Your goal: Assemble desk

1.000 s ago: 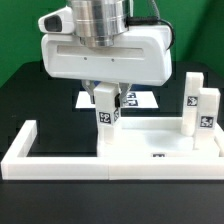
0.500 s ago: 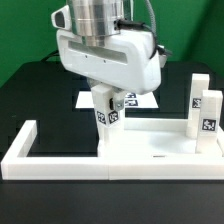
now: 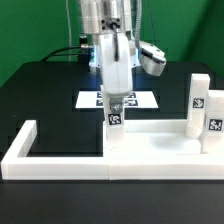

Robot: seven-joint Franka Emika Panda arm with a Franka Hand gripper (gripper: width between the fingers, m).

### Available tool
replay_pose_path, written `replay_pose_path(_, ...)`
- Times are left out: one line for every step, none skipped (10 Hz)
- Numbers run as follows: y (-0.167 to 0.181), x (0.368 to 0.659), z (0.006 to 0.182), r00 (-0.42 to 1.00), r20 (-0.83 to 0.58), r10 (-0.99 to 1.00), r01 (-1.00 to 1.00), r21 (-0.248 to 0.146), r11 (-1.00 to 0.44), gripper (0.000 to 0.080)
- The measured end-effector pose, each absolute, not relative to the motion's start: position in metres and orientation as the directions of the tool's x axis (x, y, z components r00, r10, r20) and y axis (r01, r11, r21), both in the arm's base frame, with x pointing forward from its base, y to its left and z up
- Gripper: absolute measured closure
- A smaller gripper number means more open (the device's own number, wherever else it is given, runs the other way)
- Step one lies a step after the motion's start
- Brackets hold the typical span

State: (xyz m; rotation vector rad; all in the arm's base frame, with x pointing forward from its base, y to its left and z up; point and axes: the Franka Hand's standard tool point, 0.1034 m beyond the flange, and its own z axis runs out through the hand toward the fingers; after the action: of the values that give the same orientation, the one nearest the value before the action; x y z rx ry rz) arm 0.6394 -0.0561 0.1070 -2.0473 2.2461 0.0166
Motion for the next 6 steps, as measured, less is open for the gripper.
replay_pose_path(-0.054, 0.640, 0.107, -0.168, -0.092, -0.981, -0.983, -0.063, 0.174, 0.0509)
replay_pose_path(-0.048, 0.640, 0.107, -0.240, -0.098, -0.966, -0.968, -0.058, 0.246, 0.0509)
replay_pose_path(-0.040, 0.645, 0.106, -0.312, -0.102, -0.944, -0.947, -0.045, 0.318, 0.0509)
replay_pose_path(-0.039, 0.645, 0.106, -0.287, -0.100, -0.953, -0.955, -0.043, 0.292, 0.0509)
replay_pose_path(-0.040, 0.645, 0.106, -0.270, -0.099, -0.958, -0.960, -0.045, 0.275, 0.0509)
replay_pose_path(-0.040, 0.645, 0.106, -0.208, -0.094, -0.974, -0.976, -0.048, 0.213, 0.0420)
